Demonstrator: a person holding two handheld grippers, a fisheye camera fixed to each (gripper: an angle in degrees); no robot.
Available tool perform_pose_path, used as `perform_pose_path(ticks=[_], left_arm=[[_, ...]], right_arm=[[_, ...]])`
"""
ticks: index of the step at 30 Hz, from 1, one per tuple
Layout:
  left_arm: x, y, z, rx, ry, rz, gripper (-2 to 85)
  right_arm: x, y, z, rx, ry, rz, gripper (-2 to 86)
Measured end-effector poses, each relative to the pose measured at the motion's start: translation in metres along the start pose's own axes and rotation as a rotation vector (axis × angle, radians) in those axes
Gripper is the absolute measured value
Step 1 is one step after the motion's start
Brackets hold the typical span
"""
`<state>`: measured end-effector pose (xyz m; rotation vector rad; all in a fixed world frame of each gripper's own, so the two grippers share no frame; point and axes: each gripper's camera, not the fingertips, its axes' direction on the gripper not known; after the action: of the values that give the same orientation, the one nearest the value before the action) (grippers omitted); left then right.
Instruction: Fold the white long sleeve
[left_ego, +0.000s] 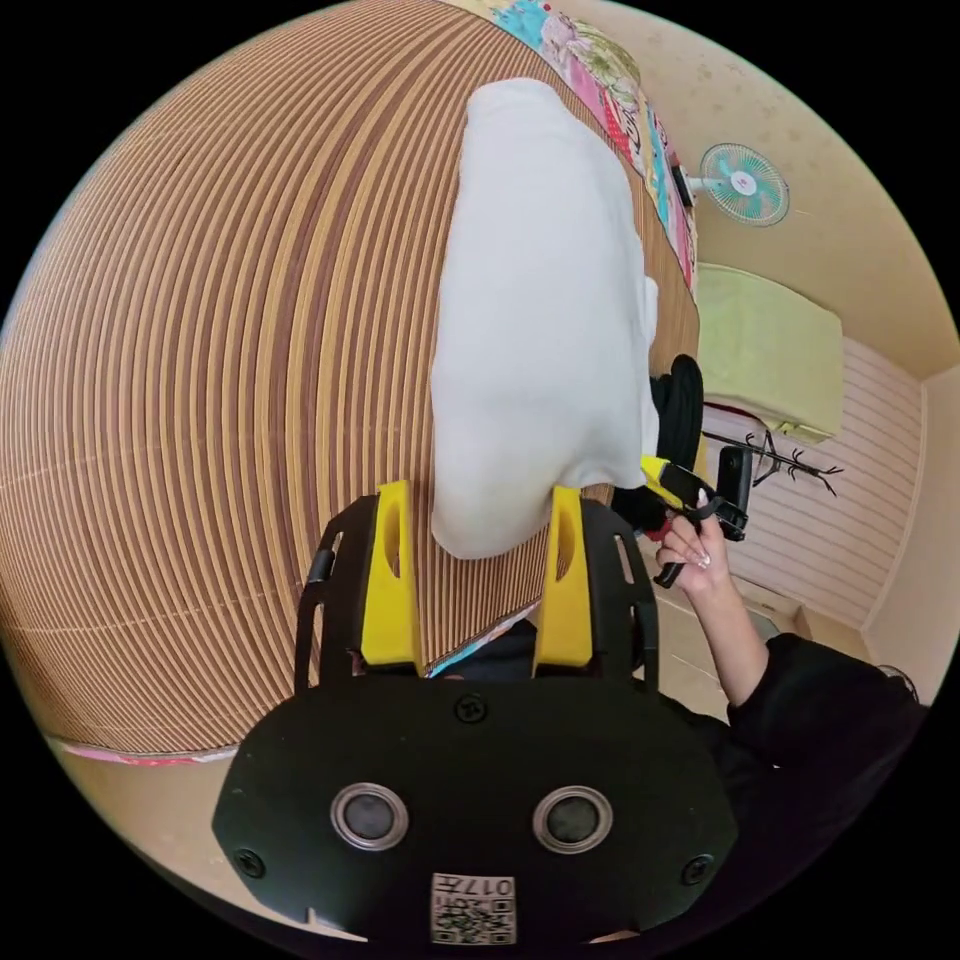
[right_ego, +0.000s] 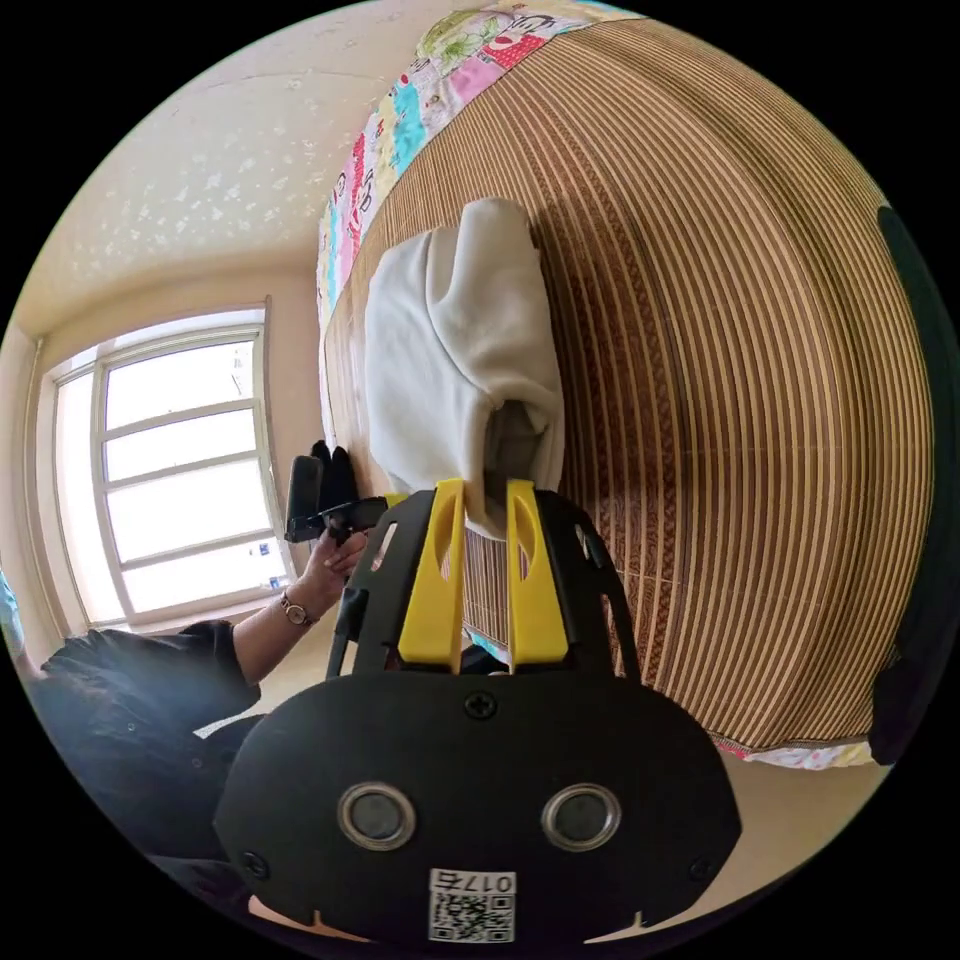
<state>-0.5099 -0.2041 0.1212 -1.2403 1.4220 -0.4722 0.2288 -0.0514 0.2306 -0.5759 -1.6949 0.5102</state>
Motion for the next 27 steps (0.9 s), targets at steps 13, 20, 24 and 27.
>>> perform_pose_path(ticks=[13,20,24,27], left_arm=[[0.026,0.031,0.041,0.021,0.383,0.040,6.6],[0.064,0.084,0.009,0.119,0.173,0.250,6.4],[0.046,0.122,-0.059,0.306,0.133,0.333,6.6],[0.004,0.173,-0.124,0.509,0.071,0.298,7.7]], right_arm=[[0.084,0.109,0.036,0.218,-0.797,0.463,25.1],[-0.029,0.059,0.104,0.020,-0.867,0.180,19.8],[-0.154,0.048,0.168,-0.088,-0.929,-0.019,18.1],[-0.280,0.053,0.246,-0.167,-0.977,-0.187,16.6]])
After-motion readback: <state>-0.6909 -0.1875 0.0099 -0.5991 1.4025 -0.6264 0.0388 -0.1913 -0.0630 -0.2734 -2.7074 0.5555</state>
